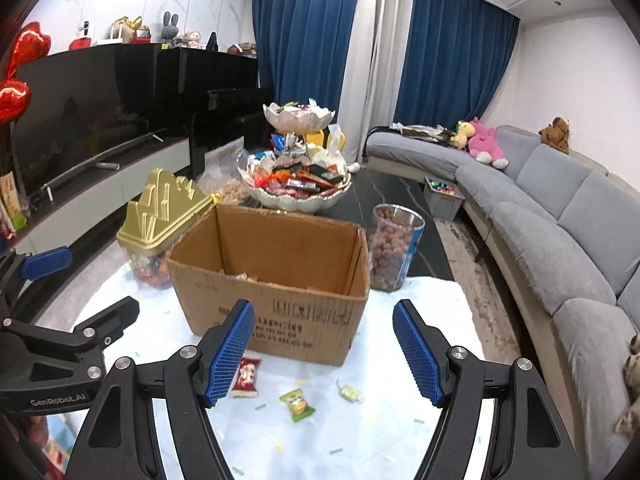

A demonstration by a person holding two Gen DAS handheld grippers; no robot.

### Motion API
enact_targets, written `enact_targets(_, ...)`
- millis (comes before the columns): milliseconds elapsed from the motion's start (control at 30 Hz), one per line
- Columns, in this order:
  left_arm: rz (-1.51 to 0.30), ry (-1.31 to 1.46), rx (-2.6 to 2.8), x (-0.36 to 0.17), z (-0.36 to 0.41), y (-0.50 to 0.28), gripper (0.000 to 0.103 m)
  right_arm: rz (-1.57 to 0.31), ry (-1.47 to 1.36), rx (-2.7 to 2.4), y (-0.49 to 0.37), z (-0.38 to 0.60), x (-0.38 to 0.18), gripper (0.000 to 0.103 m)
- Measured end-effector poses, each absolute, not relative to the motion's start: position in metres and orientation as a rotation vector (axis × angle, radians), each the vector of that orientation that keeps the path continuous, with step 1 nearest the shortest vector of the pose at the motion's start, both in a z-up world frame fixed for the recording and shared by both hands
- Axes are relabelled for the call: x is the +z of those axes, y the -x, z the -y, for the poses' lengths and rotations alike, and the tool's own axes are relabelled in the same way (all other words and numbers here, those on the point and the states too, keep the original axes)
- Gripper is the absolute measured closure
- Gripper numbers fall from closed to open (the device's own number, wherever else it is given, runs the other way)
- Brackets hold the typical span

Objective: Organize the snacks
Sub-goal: 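Withdraw both tools from the box back over the remaining snacks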

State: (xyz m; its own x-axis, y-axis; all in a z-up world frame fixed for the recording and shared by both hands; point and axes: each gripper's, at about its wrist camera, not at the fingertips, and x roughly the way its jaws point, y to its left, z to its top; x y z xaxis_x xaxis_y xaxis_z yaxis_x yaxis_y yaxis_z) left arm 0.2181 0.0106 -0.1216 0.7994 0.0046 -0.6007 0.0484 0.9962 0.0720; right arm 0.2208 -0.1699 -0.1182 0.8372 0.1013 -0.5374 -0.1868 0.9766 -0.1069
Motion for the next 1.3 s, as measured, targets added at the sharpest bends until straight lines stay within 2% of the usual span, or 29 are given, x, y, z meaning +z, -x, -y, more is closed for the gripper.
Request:
enact_targets(133,-0.659,-0.081,-0.035,-0.135,-0.012,-0.215,0.000,-0.577,0.159,0.152,-0.218,0.168,-0.132,0.030)
enact_targets(233,-0.670,-0.093,-0.045,-0.146,-0.011,-0.214,0.000,-0.586,0.161,0.146,-0.215,0.168,-0.141,0.022)
enact_targets(1300,-0.701,-0.116,-0.175,-0.245,-0.008,-0.222,0.000,-0.701,0.157,0.193,-0.218,0.161,-0.246,0.021)
